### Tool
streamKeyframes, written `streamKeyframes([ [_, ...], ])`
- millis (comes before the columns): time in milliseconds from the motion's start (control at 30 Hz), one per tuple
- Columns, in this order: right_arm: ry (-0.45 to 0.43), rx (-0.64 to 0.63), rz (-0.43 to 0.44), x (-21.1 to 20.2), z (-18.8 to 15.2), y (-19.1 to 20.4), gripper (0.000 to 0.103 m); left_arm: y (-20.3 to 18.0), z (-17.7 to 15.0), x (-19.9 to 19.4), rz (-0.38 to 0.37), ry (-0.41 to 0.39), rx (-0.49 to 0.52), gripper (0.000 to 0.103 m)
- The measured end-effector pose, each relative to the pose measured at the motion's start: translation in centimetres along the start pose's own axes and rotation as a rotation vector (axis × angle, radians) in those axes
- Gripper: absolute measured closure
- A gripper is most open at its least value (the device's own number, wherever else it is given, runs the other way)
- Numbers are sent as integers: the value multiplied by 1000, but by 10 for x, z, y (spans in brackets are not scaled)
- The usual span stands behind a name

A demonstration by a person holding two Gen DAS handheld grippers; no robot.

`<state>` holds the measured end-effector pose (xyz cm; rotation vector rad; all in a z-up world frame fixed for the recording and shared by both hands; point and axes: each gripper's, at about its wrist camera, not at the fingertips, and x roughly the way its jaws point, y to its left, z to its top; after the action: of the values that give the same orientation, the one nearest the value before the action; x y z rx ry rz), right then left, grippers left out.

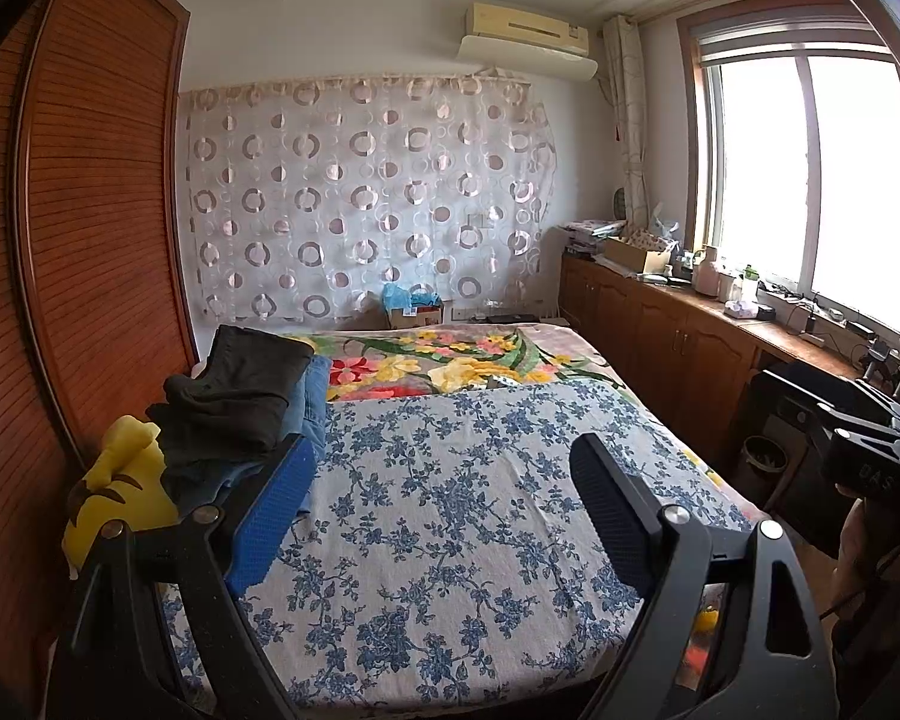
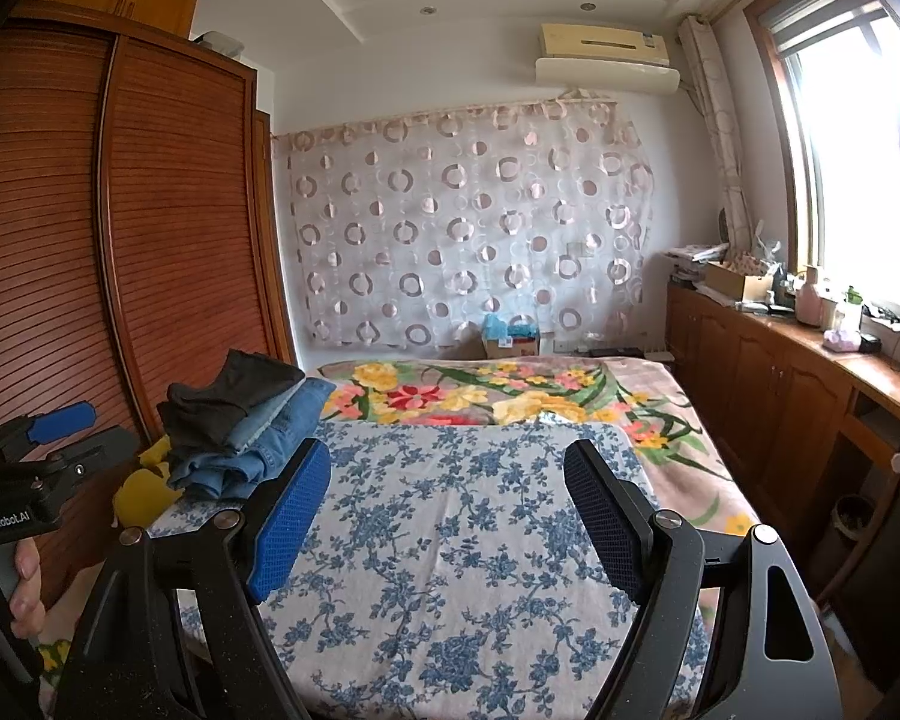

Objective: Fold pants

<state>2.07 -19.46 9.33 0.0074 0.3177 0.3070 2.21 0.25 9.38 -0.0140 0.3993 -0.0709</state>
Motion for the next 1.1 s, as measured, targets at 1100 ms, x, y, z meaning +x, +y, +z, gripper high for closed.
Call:
streamKeyframes([
  [1100, 0, -3, 1, -3, 2, 2, 21, 1, -2, -4, -7, -6, 1, 15],
])
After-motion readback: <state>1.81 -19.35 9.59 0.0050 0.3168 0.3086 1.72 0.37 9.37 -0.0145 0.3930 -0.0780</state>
